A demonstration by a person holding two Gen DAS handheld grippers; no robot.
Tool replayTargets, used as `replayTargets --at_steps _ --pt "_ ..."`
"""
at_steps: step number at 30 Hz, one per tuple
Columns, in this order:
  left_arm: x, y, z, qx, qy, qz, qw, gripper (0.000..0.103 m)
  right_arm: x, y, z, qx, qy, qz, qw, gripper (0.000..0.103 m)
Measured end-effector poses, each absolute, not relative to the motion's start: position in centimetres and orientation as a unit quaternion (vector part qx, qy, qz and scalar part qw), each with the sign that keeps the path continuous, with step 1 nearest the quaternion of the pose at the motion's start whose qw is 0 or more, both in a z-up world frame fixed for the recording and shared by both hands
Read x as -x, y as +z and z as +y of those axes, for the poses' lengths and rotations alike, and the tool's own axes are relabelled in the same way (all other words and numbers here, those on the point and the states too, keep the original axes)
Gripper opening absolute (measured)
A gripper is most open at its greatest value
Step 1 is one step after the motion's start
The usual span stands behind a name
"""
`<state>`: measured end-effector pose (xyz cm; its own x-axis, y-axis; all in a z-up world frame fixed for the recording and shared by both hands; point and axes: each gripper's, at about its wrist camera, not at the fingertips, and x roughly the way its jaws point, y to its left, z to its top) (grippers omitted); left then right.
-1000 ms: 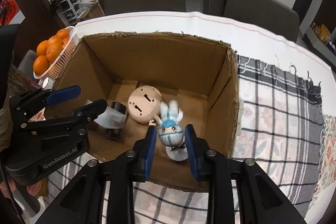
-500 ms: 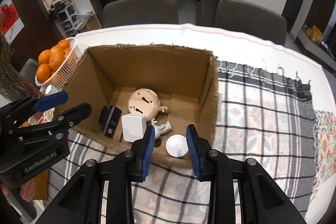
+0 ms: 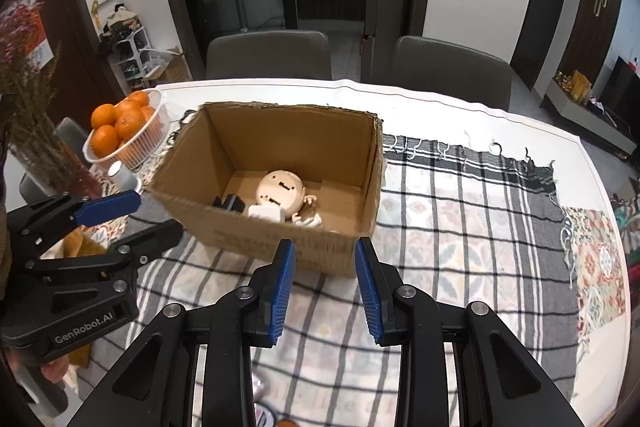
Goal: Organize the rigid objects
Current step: 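Move both tools back toward the ointment tin and the knife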
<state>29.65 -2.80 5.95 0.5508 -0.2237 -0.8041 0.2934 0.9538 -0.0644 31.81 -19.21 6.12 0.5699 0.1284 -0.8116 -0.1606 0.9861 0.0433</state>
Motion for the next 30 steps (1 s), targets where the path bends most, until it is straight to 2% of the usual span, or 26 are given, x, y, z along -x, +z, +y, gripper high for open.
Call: replayTargets --at_steps 14,30 --pt "-21.0 7.1 -2.2 -0.087 -0.181 0.391 0.898 0.058 -22.5 8.0 -17.7 0.045 0.083 0.428 0.899 0.041" --pt "-15.6 3.0 -1.1 -0.128 -0.205 0.396 0.886 0.060 -16.4 3.4 -16.2 0.035 0.091 0.446 0.890 0.041"
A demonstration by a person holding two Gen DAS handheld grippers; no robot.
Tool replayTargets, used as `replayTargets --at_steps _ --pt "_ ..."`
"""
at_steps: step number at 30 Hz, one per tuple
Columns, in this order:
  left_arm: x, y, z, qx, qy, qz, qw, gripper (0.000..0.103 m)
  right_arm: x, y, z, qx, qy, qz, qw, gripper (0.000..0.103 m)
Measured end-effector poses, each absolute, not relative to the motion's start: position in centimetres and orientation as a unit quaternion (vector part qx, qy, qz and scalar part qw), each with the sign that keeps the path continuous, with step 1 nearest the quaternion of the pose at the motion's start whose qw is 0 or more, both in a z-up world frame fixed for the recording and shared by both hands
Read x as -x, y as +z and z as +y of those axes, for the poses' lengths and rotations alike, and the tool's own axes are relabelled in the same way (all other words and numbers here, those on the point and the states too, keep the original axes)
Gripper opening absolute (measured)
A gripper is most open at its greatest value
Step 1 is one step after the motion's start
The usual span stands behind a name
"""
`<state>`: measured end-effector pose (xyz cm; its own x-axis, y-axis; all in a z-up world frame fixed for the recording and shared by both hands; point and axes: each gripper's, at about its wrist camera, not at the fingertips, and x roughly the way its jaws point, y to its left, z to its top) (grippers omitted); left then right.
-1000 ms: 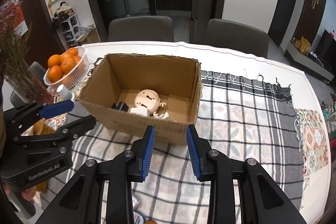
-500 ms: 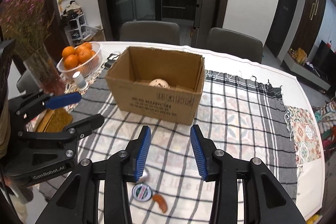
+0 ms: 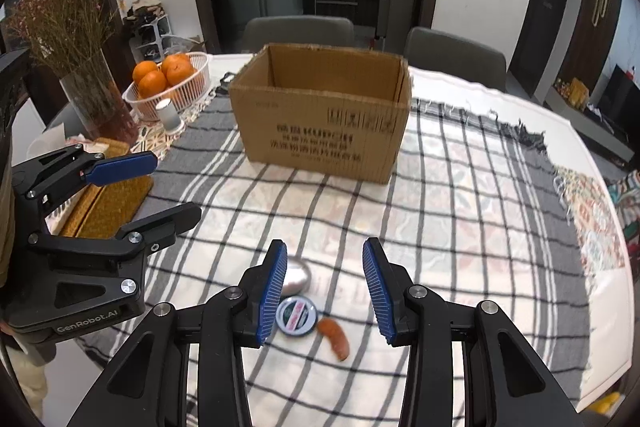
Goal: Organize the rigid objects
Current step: 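Move both tools back toward the ointment tin and the knife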
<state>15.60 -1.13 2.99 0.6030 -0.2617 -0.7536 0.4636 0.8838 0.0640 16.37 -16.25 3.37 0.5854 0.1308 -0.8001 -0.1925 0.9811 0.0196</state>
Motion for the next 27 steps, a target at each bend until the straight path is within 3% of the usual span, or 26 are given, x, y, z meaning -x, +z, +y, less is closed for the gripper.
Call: replayTargets --at_steps 27 --pt "-14.5 -6.4 -2.5 -0.164 -0.256 0.483 0.821 0.059 -14.8 -7.1 -16.0 -0.005 0.110 0.550 0.828 0.041"
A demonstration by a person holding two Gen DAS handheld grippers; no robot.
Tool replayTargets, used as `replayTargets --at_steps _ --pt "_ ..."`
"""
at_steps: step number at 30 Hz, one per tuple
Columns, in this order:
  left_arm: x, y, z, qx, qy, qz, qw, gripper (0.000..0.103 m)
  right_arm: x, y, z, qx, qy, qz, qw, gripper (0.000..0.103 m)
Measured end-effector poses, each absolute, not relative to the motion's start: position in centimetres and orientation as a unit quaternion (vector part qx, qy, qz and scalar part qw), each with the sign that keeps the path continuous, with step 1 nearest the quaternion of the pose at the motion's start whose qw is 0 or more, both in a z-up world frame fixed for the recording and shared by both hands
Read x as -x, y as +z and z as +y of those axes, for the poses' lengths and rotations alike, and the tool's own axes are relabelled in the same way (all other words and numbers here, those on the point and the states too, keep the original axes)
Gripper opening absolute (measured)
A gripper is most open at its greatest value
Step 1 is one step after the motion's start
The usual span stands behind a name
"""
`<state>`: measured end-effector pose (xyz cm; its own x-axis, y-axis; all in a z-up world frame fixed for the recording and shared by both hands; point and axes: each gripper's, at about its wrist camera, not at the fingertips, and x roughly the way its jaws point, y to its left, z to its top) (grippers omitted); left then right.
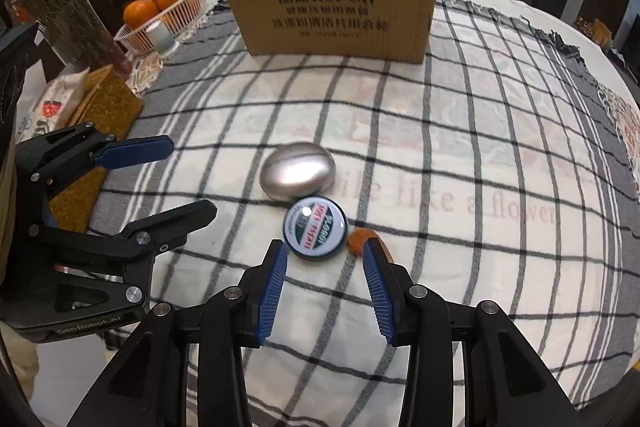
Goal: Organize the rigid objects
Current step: 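Move both tools back toward the ointment tin and the knife, then grasp the green ointment tin with the left tool while the right tool grasps the knife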
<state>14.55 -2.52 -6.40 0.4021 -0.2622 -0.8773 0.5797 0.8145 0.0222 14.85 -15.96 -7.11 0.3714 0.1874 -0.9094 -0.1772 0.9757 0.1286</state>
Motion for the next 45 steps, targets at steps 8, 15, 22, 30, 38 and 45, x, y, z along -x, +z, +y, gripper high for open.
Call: replayTargets --at_steps 8,15,22,30,38,45 --pt "-13.8 -7.9 -3.9 -0.135 -0.269 0.500 0.812 0.059 -14.9 -8.2 -17.2 0.019 0.117 0.574 0.810 0.041" --pt "-13.5 -9.1 -5.4 -0.117 -0.283 0.509 0.804 0.059 -15.1 -9.0 -17.9 0.062 0.145 0.584 0.796 0.041" --pt "-14.1 -10.5 -6.5 -0.113 -0.290 0.520 0.795 0.059 -15.2 -10.3 -18.3 0.061 0.164 0.587 0.791 0.041" --pt "-14.8 -11.5 -7.4 -0.114 -0.295 0.523 0.792 0.059 -15.4 -11.2 -18.6 0.079 0.165 0.581 0.793 0.039" --pt "-14.7 -12.3 -8.5 -0.131 -0.306 0.515 0.790 0.058 -15.4 -11.6 -18.5 0.110 0.183 0.577 0.788 0.033" --pt "-15.0 -13.0 -8.8 -0.151 -0.292 0.502 0.800 0.053 -15.1 -11.9 -18.1 0.121 0.204 0.573 0.784 0.032"
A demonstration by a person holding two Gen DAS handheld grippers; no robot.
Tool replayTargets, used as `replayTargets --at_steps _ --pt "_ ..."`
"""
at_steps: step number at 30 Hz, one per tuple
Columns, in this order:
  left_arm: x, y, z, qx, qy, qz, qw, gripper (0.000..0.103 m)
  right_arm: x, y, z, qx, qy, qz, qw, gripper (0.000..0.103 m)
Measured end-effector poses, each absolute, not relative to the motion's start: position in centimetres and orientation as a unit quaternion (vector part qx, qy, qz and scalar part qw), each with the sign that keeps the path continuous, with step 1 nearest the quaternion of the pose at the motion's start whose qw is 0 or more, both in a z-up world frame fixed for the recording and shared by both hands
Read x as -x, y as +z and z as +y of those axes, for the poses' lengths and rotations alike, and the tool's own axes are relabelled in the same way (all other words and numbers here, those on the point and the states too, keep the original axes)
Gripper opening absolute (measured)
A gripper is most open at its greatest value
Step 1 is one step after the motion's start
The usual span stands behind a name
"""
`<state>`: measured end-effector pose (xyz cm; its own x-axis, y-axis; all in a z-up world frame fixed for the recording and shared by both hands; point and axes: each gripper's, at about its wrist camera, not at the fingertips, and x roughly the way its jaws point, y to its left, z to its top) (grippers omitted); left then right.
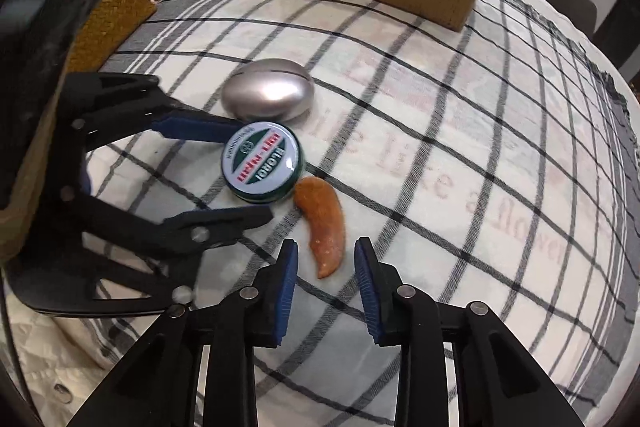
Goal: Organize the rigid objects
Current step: 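Grasp the green ointment tin with the left tool while the right tool grasps the knife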
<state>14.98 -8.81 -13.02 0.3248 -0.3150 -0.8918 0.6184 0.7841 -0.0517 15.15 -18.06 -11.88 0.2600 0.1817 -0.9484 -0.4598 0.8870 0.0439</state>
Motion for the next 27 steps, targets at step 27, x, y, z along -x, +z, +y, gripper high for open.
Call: replayTargets --at_steps 27 --pt "-14.5 -11.6 -6.8 -0.076 -0.263 0.499 0.822 0.051 -15.4 -11.6 -18.4 0.105 0.180 0.568 0.796 0.021"
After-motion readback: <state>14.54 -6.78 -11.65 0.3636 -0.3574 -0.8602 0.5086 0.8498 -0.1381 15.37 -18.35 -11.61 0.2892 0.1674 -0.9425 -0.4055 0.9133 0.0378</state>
